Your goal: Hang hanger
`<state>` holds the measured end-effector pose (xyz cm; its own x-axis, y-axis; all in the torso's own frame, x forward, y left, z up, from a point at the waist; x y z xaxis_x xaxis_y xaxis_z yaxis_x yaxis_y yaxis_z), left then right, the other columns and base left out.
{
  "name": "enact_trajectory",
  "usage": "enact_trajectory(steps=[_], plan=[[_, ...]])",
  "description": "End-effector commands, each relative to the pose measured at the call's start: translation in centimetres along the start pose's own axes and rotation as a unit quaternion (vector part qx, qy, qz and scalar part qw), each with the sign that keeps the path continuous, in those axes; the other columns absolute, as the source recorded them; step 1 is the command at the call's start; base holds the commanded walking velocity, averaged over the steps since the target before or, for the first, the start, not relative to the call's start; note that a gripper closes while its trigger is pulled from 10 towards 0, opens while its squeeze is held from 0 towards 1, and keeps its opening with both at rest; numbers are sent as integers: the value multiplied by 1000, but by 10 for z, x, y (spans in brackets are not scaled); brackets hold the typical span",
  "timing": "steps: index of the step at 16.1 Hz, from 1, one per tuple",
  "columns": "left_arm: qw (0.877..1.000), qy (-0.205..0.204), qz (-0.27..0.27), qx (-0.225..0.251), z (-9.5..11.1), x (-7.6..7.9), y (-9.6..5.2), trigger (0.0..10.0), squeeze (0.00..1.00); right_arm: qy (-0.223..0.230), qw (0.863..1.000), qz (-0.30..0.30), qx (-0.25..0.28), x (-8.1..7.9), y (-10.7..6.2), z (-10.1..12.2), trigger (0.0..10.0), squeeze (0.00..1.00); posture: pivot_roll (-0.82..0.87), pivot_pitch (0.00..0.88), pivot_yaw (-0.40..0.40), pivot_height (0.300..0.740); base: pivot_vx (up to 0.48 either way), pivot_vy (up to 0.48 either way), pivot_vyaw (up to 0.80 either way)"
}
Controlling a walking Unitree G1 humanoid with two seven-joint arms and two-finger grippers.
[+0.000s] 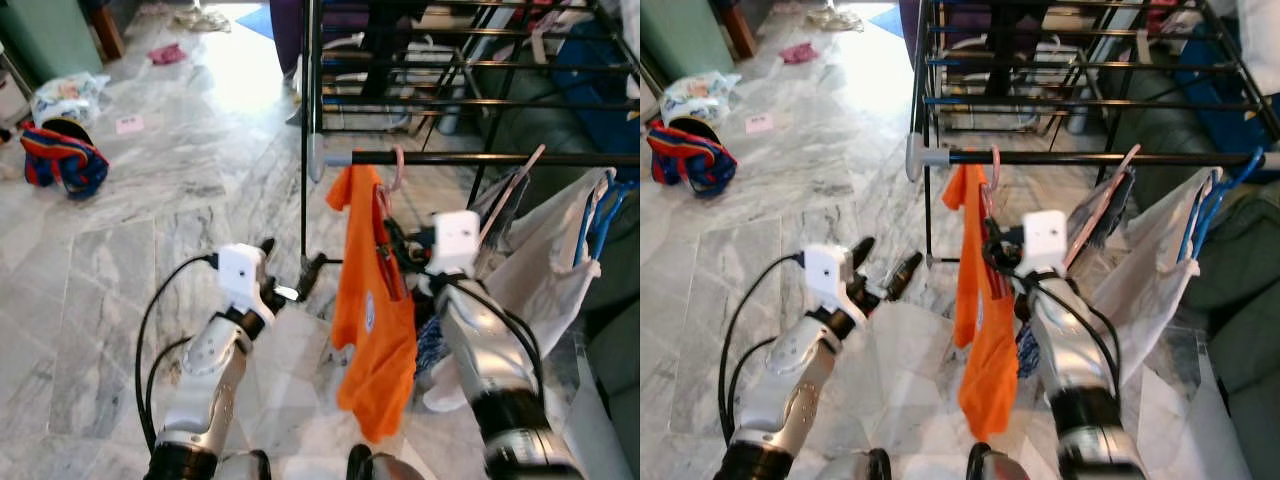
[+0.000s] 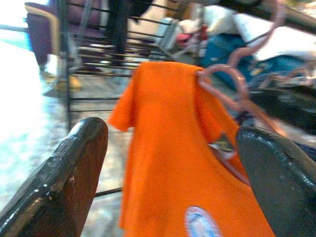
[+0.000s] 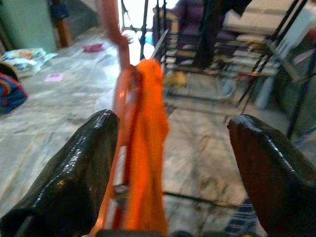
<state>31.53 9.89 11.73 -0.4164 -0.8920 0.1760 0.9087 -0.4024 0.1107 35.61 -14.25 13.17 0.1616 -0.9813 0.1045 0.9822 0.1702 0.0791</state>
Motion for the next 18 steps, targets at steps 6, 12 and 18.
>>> enact_trajectory(steps=[6,12,18], plan=[[993,58,93,-33,-12,-20,-6,10000,0,-26,998,-35,41,7,-30,19,10000,1000,-5,192,-22,740,0,0,0],[999,23,-3,-42,-17,-2,-6,10000,0,-43,993,-109,5,19,-40,12,10000,1000,-15,196,-21,740,0,0,0],[998,11,-50,-46,-17,6,-5,10000,0,-51,976,-202,-57,58,-35,-2,10000,545,-18,201,-17,740,0,0,0]])
Point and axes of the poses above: a point about 5 cm out from each wrist's last joint towards the gripper, its own y axis pointing out of the wrist towards the gripper, its own z axis along the axis of the wrist's last joint, x = y × z, the point moved 2 cm from there along y, pointing out of the wrist towards the gripper, and after that the axes turned 3 degrees about -y, right-handed, at the moved point
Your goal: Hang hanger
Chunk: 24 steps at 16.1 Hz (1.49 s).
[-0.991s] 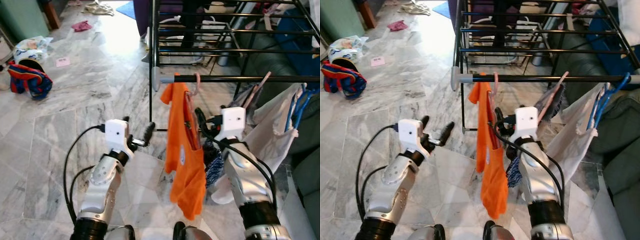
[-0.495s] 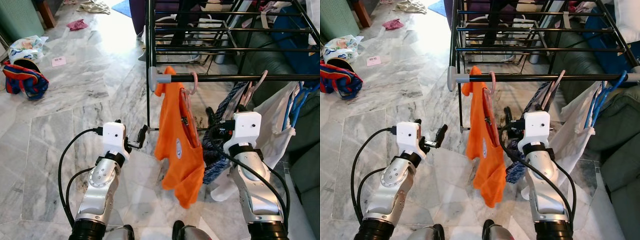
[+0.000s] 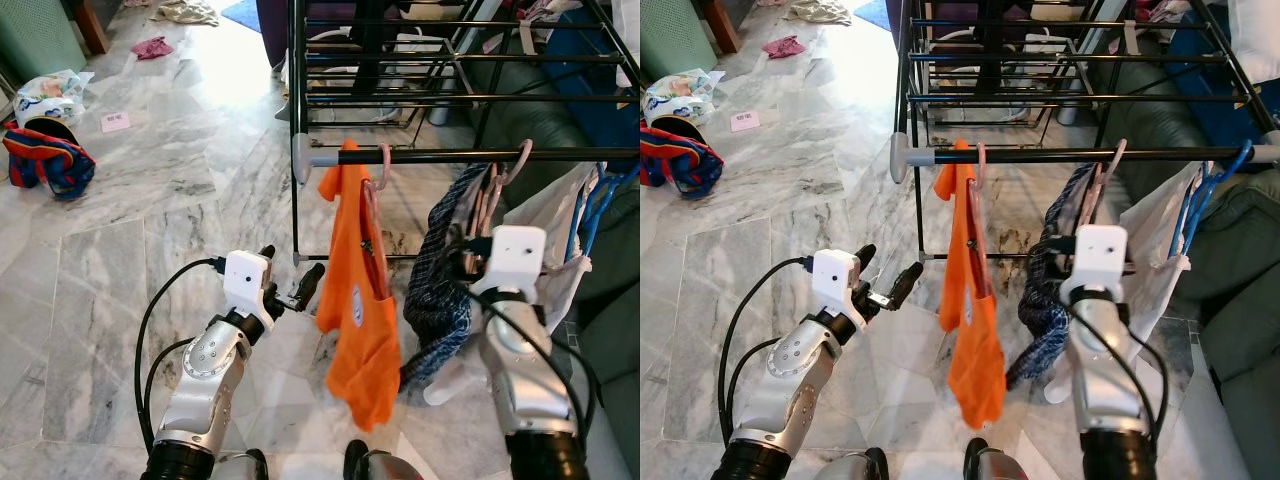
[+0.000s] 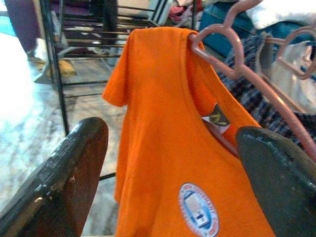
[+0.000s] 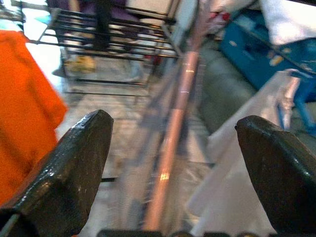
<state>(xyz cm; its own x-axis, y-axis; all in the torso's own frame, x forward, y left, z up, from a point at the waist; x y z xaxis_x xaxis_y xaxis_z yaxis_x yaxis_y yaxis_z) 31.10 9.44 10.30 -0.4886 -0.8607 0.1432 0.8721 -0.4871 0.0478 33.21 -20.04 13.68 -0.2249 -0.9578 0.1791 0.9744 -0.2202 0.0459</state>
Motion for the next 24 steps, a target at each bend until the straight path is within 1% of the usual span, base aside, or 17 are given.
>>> enact_trajectory(steps=[1,3,4,5,6,7,8,10,15,19,22,24], plan=[[1000,-9,-29,-9,-2,7,-1,10000,0,-4,1000,-13,-17,6,4,-5,10000,325,-18,204,-17,740,0,0,0],[998,-7,-62,-15,-3,13,-2,10000,0,8,999,-16,-39,8,12,-10,10000,145,-20,210,-14,740,0,0,0],[997,-11,-76,-17,-3,15,-2,10000,0,17,998,-16,-60,8,18,-16,10000,0,-21,213,-11,740,0,0,0],[996,-8,-86,-18,-2,17,-3,10000,0,36,997,-13,-73,7,22,-19,10000,0,-23,216,-11,740,0,0,0],[996,-4,-89,-15,-1,16,-2,10000,0,37,996,-12,-76,6,27,-18,10000,0,-21,217,-10,740,0,0,0],[996,-5,-88,-15,1,15,-1,10000,0,39,996,-11,-79,6,31,-18,7843,0,-20,217,-9,740,0,0,0],[996,-5,-89,-14,2,14,-1,10000,0,45,995,-11,-83,5,34,-18,0,0,-18,217,-8,740,0,0,0],[995,-8,-94,-11,5,13,0,10000,0,56,993,-14,-100,6,45,-21,0,0,-13,218,-8,740,0,0,0],[995,-8,-97,-17,2,14,-3,10000,0,48,993,-21,-105,14,56,-17,0,0,-9,220,-7,740,0,0,0],[995,-10,-102,-19,1,17,-2,10000,0,45,991,-18,-126,14,56,-24,0,0,-13,219,-6,740,0,0,0],[994,-10,-104,-22,0,19,-1,10000,0,42,989,-3,-139,12,55,-30,0,0,-16,219,-4,740,0,0,0],[994,-11,-106,-21,1,20,0,10000,0,36,989,-6,-140,15,55,-31,0,0,-17,218,-3,740,0,0,0]])
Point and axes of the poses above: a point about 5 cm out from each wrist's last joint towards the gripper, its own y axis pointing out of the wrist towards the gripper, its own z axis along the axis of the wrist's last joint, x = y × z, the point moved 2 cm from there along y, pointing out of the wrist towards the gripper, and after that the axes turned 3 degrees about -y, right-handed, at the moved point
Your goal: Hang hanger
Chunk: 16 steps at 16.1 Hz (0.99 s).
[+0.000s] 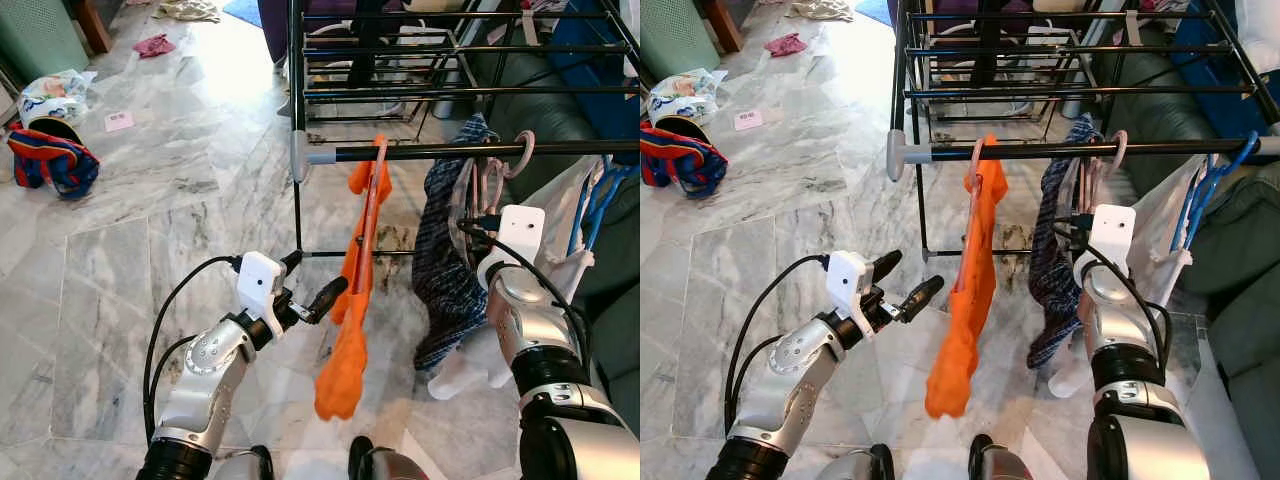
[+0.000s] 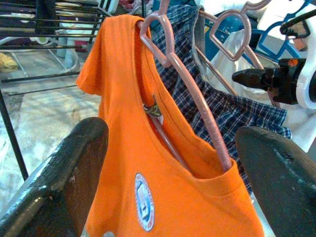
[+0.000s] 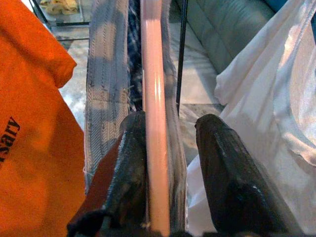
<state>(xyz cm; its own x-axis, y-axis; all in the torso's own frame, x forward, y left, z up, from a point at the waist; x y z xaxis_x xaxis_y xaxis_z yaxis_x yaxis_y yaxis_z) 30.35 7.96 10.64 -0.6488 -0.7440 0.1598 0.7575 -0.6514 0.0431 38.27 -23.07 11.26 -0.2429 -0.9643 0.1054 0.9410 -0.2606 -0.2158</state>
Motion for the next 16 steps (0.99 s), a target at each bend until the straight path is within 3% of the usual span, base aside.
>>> enact_trajectory(steps=[1,6,11,16], plan=[[1000,1,-7,-4,-1,4,0,10000,0,-6,1000,-8,-4,6,1,-1,0,0,-16,218,-2,740,0,0,0],[1000,2,-8,-4,-1,4,0,10000,0,-40,999,-15,15,12,0,2,0,0,-15,215,0,740,0,0,0],[1000,7,0,-3,0,2,1,10000,0,-45,997,-19,66,13,-5,20,0,0,-16,211,3,740,0,0,0],[999,18,25,8,3,-4,1,10000,0,-36,995,-16,88,10,-16,24,0,0,-18,203,7,740,0,0,0]])
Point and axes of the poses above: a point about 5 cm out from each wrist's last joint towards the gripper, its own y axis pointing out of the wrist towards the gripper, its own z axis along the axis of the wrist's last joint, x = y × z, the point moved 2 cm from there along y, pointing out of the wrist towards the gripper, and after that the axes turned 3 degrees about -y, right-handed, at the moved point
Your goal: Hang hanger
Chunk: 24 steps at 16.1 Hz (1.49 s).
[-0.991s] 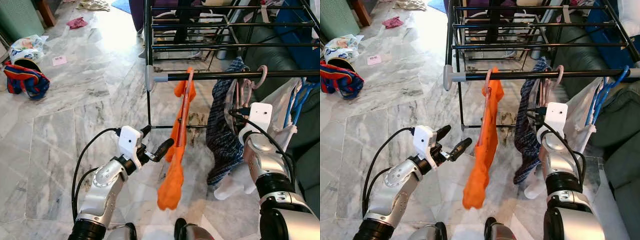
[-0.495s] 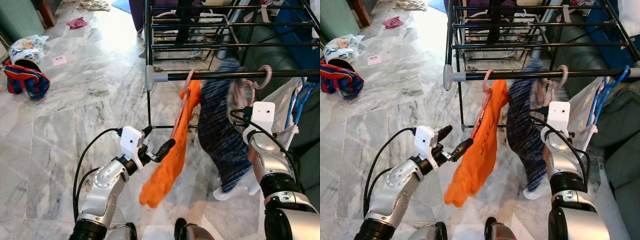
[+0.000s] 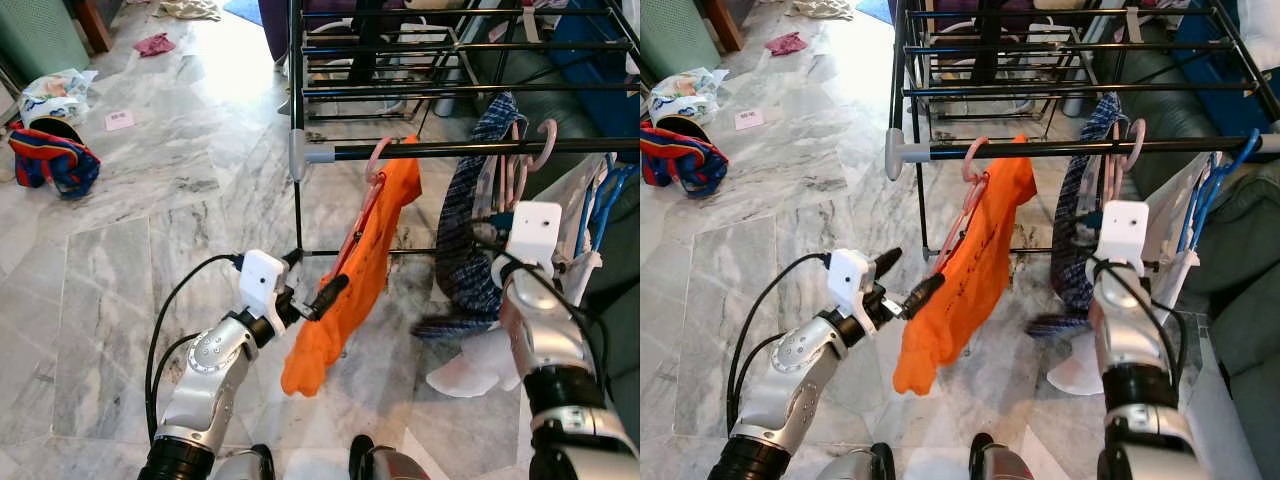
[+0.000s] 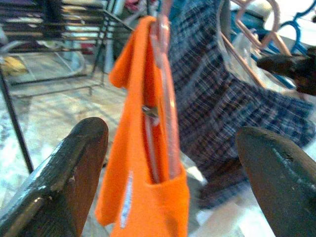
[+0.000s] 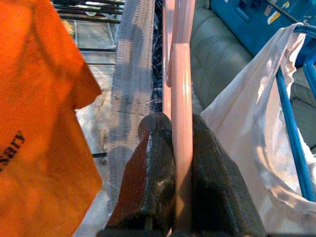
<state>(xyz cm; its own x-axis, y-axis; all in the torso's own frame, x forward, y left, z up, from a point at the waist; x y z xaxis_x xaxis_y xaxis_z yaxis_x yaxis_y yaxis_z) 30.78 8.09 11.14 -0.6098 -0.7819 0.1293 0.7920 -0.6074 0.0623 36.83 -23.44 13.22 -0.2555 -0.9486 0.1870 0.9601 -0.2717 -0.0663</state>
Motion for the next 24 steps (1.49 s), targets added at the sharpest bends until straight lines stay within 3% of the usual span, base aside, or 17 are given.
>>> enact_trajectory(steps=[1,2,3,4,7,12,24], plan=[[999,23,38,10,4,-10,-4,10000,0,4,999,5,34,-2,-8,12,0,0,-18,201,9,740,0,0,0],[997,37,62,4,4,-16,-7,10000,0,-1,999,11,47,-2,-15,12,1686,0,-17,202,8,740,0,0,0],[996,46,76,-3,2,-20,-9,10000,0,-4,999,14,53,-3,-19,12,2745,0,-17,202,8,740,0,0,0],[994,56,91,-19,-5,-23,-12,10000,0,-17,998,20,54,-2,-27,5,10000,0,-15,202,8,740,0,0,0],[988,81,126,-30,-11,-27,-14,10000,0,-24,999,23,30,1,-43,-18,10000,0,-13,206,6,740,0,0,0],[983,95,150,-36,-13,-30,-10,10000,0,-20,999,32,16,-10,-56,-28,10000,0,-17,209,7,740,-96,0,0],[984,95,146,-36,-15,-27,-6,10000,0,-11,999,38,8,-16,-53,-25,10000,0,-20,200,2,740,-294,0,0]])
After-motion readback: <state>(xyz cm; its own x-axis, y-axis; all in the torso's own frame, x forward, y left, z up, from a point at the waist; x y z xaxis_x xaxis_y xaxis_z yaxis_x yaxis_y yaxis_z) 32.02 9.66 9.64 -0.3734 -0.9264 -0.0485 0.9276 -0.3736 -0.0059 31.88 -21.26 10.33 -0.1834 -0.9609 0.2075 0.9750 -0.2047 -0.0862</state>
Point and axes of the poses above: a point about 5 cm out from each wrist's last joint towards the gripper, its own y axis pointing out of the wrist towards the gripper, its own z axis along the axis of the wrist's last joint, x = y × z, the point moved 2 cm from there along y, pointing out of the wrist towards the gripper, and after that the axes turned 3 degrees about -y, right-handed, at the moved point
